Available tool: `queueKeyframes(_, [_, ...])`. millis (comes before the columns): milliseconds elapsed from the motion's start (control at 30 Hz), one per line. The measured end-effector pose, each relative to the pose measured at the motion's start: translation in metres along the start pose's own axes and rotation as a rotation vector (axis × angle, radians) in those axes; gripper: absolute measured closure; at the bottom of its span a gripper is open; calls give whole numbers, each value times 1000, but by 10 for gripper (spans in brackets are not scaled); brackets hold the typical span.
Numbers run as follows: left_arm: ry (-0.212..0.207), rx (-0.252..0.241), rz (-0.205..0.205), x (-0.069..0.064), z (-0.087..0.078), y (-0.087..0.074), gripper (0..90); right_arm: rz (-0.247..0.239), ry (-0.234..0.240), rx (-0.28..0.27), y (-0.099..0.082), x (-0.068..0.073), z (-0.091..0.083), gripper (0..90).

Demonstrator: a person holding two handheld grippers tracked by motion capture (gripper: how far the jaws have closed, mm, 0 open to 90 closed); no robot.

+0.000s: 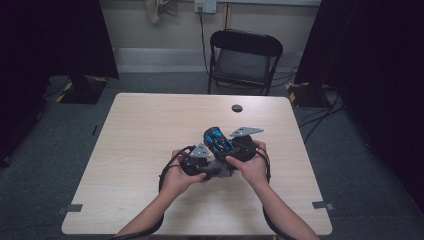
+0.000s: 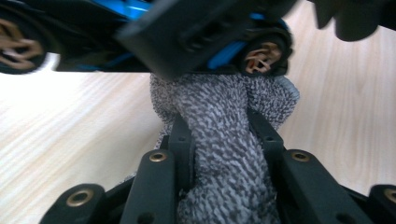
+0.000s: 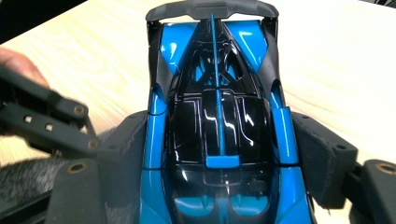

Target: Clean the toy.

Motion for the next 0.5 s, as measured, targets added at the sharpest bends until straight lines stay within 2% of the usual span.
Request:
queueKeyframes(267, [-50,-1,22,-16,7,2,679,13,-1,-1,1,-3,1,262])
queueKeyframes(500, [-68,-7,28,-24,11,4,679,15,-13,-4,1,-5,0,262])
Point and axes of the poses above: each handheld gripper's, and its own axes: z roughly forward along the jaws, y roughly out of its top, x roughly to its left, the point moved 6 cm from there along z, roughly forward along the jaws, and after that the axes turned 13 degrees about z, right-handed, at the moved point
